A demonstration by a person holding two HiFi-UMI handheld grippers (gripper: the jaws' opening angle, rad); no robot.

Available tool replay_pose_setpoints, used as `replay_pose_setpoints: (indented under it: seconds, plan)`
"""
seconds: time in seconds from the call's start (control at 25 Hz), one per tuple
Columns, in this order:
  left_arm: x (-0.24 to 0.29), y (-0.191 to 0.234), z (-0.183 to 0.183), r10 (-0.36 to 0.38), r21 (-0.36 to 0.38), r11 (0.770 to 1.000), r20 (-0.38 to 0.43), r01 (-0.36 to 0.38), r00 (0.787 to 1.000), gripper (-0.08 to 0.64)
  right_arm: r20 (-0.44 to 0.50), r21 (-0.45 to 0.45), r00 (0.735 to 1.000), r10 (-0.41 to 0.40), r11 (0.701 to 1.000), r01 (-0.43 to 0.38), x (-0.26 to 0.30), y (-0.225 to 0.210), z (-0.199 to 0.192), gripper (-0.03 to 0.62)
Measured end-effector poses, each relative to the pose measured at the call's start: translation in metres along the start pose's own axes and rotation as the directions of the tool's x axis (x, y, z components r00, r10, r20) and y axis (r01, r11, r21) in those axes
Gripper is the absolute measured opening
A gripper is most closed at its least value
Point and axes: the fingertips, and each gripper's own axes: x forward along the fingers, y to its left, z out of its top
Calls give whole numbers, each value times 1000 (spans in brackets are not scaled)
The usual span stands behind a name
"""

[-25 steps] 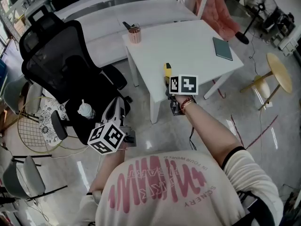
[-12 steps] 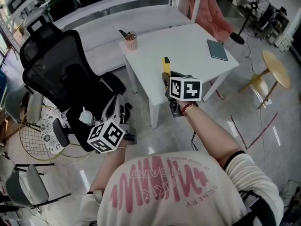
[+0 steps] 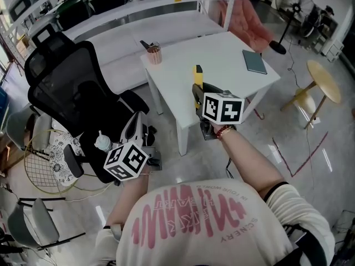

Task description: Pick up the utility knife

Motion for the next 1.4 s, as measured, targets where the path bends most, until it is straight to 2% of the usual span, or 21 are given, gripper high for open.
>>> replay_pose_setpoints:
  seconds: [0.44,0.84,1.4]
  plan:
    - [2,-20,3,-49,28,998,8,49,999,25,115,24,993,4,1000,-6,-35,3,18,120]
    - [-1,-54,-3,-88,58,994,2,88,996,25,227,66,974,-3,998,-12,-88,-4,30,121]
    - [-17,-109,-21,-92,92,992,19,90,996,25,280,39,960,33,998,-46,-146,-18,21,124]
